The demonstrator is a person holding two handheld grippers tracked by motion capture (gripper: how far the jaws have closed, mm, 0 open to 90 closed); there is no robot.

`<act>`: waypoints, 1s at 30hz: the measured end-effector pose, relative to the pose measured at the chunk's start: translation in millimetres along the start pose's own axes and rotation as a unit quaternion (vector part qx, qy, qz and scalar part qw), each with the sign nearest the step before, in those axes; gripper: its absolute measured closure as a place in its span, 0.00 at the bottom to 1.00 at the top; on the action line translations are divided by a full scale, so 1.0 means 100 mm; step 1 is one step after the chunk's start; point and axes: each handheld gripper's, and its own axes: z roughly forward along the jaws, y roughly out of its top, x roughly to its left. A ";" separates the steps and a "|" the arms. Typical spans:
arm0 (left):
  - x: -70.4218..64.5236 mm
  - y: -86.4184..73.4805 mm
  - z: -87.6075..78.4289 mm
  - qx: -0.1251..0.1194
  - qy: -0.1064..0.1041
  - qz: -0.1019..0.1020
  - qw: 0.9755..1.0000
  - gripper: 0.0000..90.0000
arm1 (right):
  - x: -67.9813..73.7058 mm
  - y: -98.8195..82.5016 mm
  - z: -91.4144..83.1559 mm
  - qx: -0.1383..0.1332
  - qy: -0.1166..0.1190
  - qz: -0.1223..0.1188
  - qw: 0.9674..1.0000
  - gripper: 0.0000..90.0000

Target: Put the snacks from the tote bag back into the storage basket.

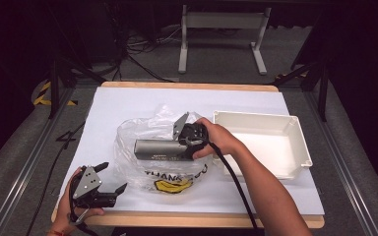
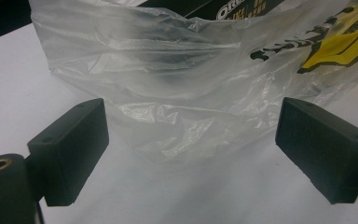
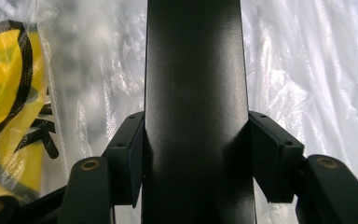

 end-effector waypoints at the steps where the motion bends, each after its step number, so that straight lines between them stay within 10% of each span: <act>1: 0.00 0.00 0.00 0.000 0.000 -0.001 1.000 0.12 | 0.00 0.01 -0.03 -0.005 -0.003 -0.002 1.000 0.48; 30: 0.02 -0.01 -0.02 -0.007 0.007 -0.010 1.000 0.11 | -0.02 0.11 -0.59 -0.058 -0.034 -0.022 0.997 0.48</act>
